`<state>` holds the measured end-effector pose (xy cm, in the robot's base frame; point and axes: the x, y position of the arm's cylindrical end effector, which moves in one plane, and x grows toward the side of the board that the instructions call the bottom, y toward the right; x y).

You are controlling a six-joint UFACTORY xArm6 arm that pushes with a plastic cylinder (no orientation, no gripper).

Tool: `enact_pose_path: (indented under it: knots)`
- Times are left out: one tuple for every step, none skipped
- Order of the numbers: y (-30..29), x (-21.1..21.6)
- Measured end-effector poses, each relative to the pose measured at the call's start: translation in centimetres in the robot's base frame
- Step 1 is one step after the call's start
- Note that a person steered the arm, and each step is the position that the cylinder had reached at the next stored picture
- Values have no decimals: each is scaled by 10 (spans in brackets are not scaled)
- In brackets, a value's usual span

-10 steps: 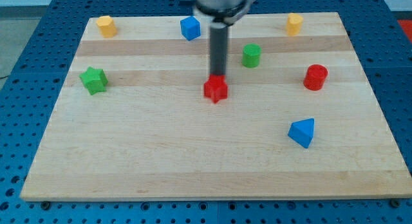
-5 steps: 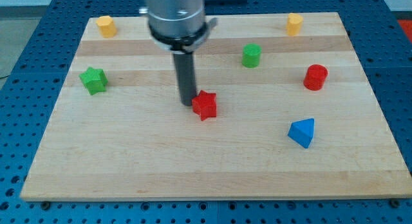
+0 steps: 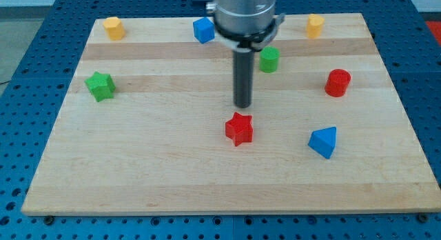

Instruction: Move red star at bottom left corner of the board

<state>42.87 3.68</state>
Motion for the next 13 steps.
enact_pose_path:
  knots:
    - [37, 23]
    - [16, 61]
    - [-62, 75]
    - [-149, 81]
    - [-175, 81]
    - [-120, 63]
    - [-85, 85]
    - [-134, 114]
    - [-206, 116]
    - [-218, 116]
    - [-185, 103]
    - [-191, 80]
    - [-225, 88]
